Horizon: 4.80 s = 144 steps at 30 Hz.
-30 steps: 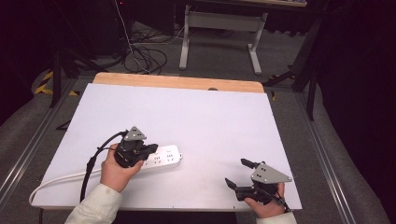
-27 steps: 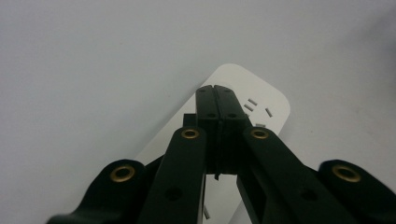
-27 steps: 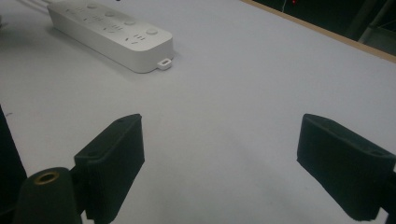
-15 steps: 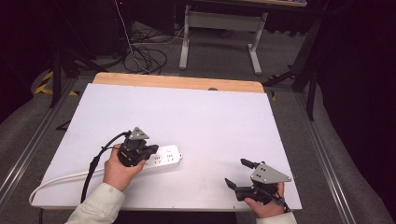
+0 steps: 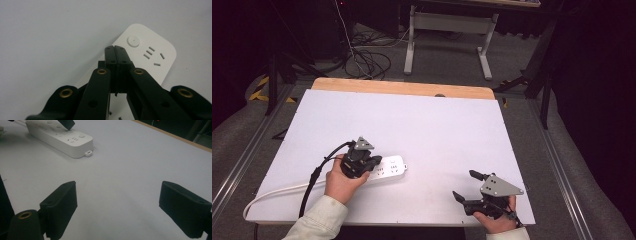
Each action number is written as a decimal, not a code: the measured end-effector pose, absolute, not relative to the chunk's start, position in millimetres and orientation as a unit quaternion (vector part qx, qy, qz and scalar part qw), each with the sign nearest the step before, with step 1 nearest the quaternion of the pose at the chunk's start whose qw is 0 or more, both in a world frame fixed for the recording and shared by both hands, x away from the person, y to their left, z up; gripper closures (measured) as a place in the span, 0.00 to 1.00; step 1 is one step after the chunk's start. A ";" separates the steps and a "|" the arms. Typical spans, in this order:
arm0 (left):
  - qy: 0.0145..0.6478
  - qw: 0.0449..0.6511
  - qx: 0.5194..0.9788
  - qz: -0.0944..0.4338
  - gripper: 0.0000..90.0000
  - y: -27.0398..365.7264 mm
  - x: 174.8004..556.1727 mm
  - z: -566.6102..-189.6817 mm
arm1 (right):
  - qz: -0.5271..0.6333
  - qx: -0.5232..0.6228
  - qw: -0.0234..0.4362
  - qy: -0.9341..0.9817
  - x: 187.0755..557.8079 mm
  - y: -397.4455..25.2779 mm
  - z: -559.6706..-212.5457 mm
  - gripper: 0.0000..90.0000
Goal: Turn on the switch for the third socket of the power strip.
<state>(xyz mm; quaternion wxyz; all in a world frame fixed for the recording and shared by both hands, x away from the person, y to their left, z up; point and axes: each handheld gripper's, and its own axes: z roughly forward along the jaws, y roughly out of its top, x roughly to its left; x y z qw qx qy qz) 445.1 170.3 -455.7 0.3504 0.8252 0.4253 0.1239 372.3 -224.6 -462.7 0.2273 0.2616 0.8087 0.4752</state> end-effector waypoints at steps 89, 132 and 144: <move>0.387 0.388 0.821 0.164 1.00 179.7 416.1 -411.8 | 0.480 0.263 0.220 0.807 372.7 -225.9 -463.6 0.17; 0.333 0.498 0.770 0.218 0.22 250.0 362.9 -388.8 | 0.483 0.263 0.220 0.806 371.7 -226.6 -462.9 0.17; 0.323 0.498 0.771 0.229 0.21 270.7 347.5 -403.3 | 0.484 0.262 0.220 0.806 371.6 -226.7 -462.7 0.17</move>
